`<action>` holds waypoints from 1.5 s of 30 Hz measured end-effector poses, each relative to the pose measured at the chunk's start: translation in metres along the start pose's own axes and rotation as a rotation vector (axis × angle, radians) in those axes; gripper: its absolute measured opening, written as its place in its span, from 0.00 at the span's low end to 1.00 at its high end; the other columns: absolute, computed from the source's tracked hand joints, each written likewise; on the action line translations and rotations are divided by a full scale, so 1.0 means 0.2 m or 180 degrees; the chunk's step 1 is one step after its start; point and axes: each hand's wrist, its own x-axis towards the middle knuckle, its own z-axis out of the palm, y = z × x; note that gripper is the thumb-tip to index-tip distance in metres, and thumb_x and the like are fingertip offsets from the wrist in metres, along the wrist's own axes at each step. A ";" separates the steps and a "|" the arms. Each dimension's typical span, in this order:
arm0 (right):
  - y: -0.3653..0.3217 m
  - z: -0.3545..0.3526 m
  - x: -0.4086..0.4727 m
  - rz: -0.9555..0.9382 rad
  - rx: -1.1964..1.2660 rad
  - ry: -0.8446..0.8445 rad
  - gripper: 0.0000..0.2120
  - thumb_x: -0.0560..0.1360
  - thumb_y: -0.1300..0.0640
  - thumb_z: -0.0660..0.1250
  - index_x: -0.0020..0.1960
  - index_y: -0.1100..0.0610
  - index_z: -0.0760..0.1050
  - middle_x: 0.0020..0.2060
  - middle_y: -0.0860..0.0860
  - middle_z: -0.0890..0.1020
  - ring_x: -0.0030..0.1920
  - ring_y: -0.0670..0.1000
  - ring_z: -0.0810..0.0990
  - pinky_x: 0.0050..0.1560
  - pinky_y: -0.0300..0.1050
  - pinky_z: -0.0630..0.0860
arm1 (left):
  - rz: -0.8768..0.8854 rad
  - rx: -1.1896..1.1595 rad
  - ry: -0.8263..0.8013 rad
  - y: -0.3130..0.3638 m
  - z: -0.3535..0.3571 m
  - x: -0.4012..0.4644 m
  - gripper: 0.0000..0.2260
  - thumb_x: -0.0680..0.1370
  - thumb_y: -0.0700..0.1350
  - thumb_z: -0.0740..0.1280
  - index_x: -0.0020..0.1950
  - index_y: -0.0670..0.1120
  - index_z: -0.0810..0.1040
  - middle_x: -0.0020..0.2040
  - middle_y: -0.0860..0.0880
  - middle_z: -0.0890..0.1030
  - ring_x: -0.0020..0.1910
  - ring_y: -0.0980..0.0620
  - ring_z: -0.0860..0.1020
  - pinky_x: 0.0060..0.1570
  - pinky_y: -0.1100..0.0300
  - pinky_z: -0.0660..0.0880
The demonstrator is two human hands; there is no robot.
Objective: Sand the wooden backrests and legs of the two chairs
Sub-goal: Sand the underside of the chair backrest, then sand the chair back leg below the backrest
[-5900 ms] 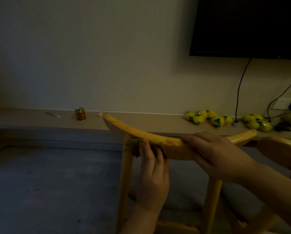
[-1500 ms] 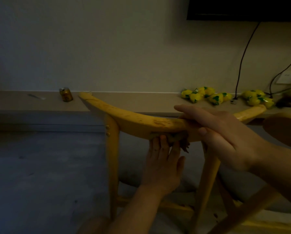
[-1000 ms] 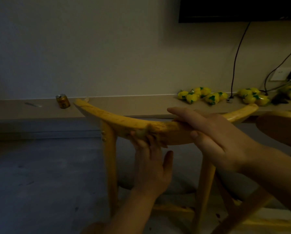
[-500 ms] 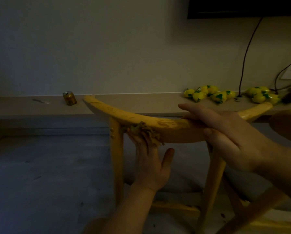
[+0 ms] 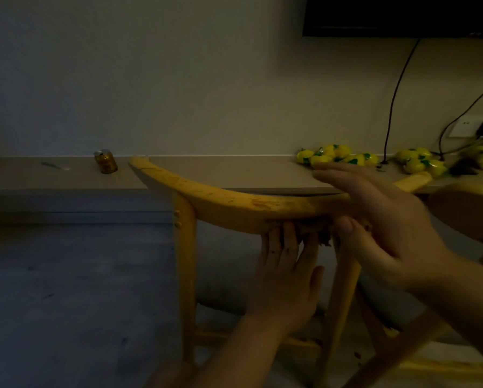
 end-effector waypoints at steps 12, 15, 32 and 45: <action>-0.12 0.33 -0.18 0.2266 0.1546 0.1222 0.08 0.73 0.51 0.74 0.51 0.44 0.80 0.45 0.42 0.85 0.49 0.42 0.84 0.47 0.38 0.82 | 0.0239 -0.0663 -0.0104 -0.03 -0.20 -0.02 0.33 0.84 0.52 0.57 0.84 0.52 0.42 0.83 0.46 0.36 0.82 0.45 0.36 0.72 0.42 0.55; -0.17 0.32 -0.14 0.2585 0.2570 0.1411 0.10 0.71 0.54 0.76 0.51 0.50 0.81 0.42 0.50 0.87 0.46 0.49 0.86 0.44 0.40 0.82 | 0.0287 -0.1199 0.0091 -0.02 -0.29 -0.03 0.30 0.85 0.47 0.59 0.84 0.51 0.50 0.85 0.46 0.48 0.83 0.42 0.49 0.79 0.51 0.53; -0.49 0.06 -0.22 0.3108 0.5466 0.1246 0.10 0.69 0.59 0.72 0.49 0.59 0.81 0.42 0.59 0.83 0.39 0.53 0.84 0.35 0.43 0.81 | -0.3025 -0.4602 -0.0358 0.06 -0.87 0.07 0.27 0.61 0.67 0.80 0.55 0.58 0.82 0.50 0.47 0.87 0.51 0.48 0.86 0.48 0.54 0.83; -0.61 -0.04 -0.31 0.2879 0.3444 0.0903 0.09 0.64 0.49 0.76 0.39 0.53 0.83 0.36 0.54 0.83 0.39 0.51 0.82 0.42 0.44 0.79 | -0.2552 -0.4562 -0.0261 0.10 -1.05 0.09 0.16 0.71 0.51 0.74 0.58 0.61 0.81 0.50 0.44 0.87 0.51 0.46 0.86 0.44 0.51 0.83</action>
